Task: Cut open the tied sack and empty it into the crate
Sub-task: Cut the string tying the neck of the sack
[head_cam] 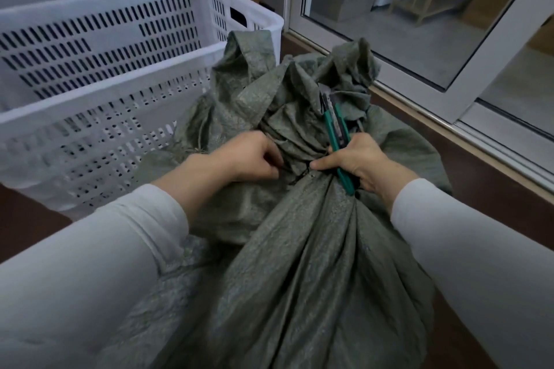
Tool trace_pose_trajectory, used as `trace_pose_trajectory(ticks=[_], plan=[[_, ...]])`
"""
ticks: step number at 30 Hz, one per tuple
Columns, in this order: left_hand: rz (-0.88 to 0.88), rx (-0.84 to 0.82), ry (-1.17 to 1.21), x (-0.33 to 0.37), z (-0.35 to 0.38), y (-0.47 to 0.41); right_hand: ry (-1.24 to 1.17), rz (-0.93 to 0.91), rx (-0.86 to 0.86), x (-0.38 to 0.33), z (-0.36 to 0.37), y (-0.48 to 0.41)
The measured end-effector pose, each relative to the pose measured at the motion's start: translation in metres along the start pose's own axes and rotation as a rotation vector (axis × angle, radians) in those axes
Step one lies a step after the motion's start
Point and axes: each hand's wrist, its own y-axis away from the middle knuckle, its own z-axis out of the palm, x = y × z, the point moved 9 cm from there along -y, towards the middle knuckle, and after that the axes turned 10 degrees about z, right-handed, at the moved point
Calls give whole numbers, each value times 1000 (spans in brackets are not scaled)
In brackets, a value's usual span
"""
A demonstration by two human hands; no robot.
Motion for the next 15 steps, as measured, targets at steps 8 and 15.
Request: trace_pose_trajectory(ticks=[8,15], plan=[[-102,88,-17,6,26,-21,-69,2,0,7,-2,-2],[-58,91,-93,14,-3,-11,-108,3,26,2,-5,-1]])
